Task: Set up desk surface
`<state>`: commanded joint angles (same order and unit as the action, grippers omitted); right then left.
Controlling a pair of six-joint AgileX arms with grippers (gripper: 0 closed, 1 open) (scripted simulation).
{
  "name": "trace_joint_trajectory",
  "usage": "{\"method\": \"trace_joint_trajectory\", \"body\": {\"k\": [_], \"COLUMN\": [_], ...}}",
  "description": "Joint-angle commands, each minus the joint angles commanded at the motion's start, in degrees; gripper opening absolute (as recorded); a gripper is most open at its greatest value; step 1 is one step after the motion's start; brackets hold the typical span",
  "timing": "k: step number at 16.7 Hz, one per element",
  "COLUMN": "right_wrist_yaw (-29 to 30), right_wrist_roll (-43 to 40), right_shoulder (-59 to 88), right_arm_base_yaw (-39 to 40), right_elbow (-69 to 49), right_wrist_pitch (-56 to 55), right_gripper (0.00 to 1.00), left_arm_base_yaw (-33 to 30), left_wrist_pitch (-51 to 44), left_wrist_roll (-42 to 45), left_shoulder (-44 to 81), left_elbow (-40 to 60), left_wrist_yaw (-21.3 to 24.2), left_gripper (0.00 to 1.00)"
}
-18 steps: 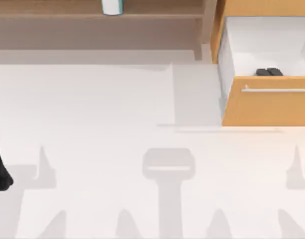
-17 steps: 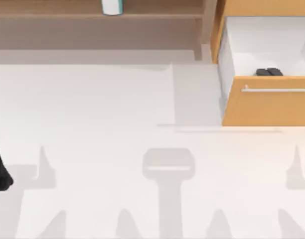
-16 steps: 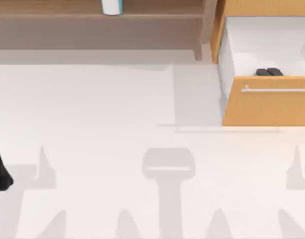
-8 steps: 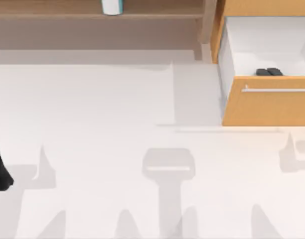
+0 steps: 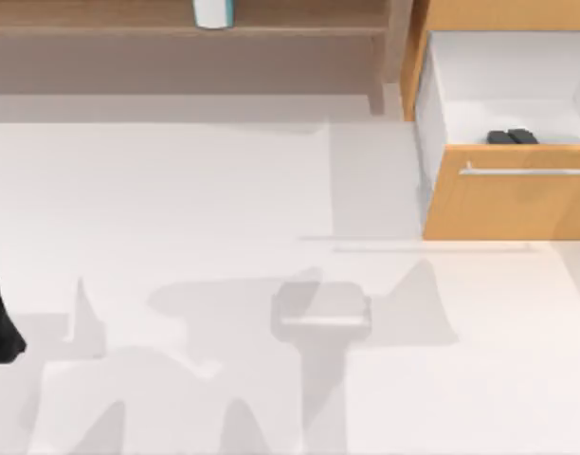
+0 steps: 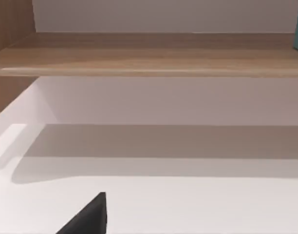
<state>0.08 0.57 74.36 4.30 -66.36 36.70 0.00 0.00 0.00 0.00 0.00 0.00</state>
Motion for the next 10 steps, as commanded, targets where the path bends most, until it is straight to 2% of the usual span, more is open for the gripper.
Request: {"method": "trace_joint_trajectory", "body": {"k": [5,10], "right_wrist_yaw": [0.01,0.07], "right_wrist_roll": [0.07,0.18], "right_shoulder": [33.08,55.71], "right_arm_base_yaw": [2.11,3.29], "right_elbow": [-27.45,-47.05], "right_wrist_pitch": [14.51,25.40], "right_gripper": [1.00,1.00], "left_arm_base_yaw": [0.00,0.00], "left_wrist_pitch": [0.00,0.00], "left_wrist_roll": [0.00,0.00], "left_shoulder": [0.00,0.00], "left_elbow": [0.00,0.00], "left_wrist_yaw": [0.00,0.00], "left_gripper": [1.00,1.00]}}
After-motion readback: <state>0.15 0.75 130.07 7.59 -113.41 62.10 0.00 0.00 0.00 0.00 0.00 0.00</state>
